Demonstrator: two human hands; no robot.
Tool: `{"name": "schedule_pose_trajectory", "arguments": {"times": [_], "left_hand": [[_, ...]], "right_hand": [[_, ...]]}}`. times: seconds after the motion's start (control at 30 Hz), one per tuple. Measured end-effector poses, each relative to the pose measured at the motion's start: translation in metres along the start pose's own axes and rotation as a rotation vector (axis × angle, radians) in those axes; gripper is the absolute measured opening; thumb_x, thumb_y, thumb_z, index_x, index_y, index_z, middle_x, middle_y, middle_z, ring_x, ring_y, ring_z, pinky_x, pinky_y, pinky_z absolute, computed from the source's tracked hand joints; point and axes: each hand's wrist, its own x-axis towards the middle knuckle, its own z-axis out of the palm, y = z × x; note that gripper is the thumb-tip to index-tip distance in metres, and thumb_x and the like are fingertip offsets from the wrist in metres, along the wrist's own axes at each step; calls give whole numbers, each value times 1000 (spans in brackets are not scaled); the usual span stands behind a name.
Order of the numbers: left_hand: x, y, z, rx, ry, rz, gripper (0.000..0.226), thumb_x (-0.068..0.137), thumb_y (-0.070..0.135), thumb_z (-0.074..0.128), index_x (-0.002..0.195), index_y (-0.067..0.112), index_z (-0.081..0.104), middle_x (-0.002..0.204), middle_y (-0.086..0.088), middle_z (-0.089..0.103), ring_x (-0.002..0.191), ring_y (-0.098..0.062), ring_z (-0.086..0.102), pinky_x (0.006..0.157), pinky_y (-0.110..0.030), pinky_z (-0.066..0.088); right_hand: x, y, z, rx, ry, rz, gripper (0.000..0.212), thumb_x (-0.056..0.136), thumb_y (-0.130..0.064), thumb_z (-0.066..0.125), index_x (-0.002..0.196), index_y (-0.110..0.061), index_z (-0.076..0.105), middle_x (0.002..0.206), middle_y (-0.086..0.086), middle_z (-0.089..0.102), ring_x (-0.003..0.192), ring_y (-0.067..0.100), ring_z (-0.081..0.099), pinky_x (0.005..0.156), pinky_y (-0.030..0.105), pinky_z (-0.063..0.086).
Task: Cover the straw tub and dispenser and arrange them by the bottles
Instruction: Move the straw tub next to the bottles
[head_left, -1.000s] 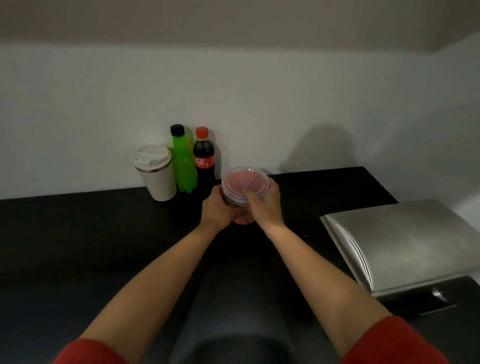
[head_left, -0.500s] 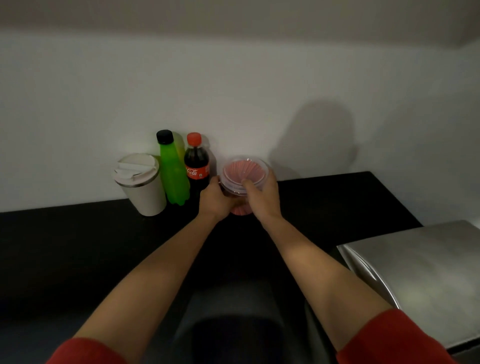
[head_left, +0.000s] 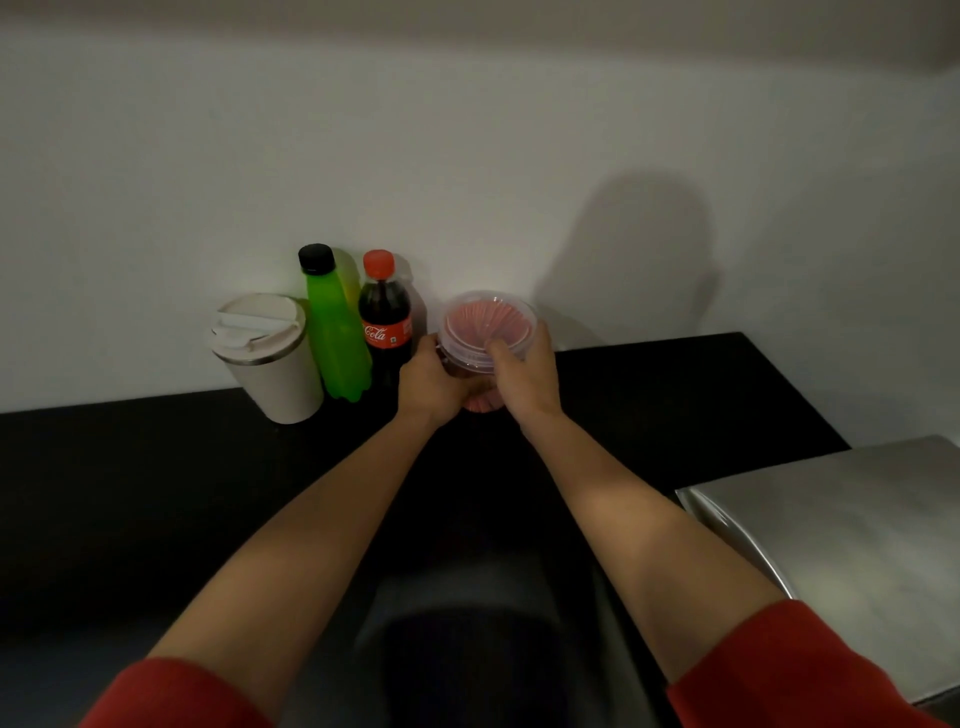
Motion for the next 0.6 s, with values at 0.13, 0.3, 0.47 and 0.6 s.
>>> {"name": "schedule_pose_trajectory", "arguments": {"times": [0.13, 0.3, 0.47, 0.6], "left_hand": [[3, -1, 1, 11, -2, 2, 77, 62, 26, 85, 126, 7, 47, 121, -10, 62, 106, -23, 60, 81, -23, 43], [2, -2, 2, 9, -14, 13, 79, 62, 28, 85, 127, 7, 46, 121, -10, 62, 106, -22, 59, 80, -23, 43], [1, -3, 1, 6, -9, 15, 79, 62, 29, 85, 127, 8, 46, 121, -9, 62, 104, -19, 58, 79, -22, 42], [-1, -4, 2, -6, -17, 16, 79, 62, 29, 84, 128, 8, 46, 122, -9, 61, 97, -11, 54, 79, -21, 41]], "right_hand": [[-2, -4, -1, 11, -1, 22, 56, 82, -22, 58, 135, -15, 40, 130, 12, 52, 118, 28, 53, 101, 44, 45], [-4, -5, -3, 43, -20, 45, 56, 82, -22, 59, 135, -16, 41, 131, 11, 52, 118, 26, 52, 102, 43, 44], [-4, -6, -4, 41, -14, 53, 54, 82, -23, 60, 133, -18, 44, 128, 8, 54, 115, 23, 54, 86, 28, 47], [-5, -6, -4, 34, 8, 62, 55, 80, -23, 61, 133, -16, 45, 127, 8, 55, 116, 23, 54, 98, 36, 45]]}}
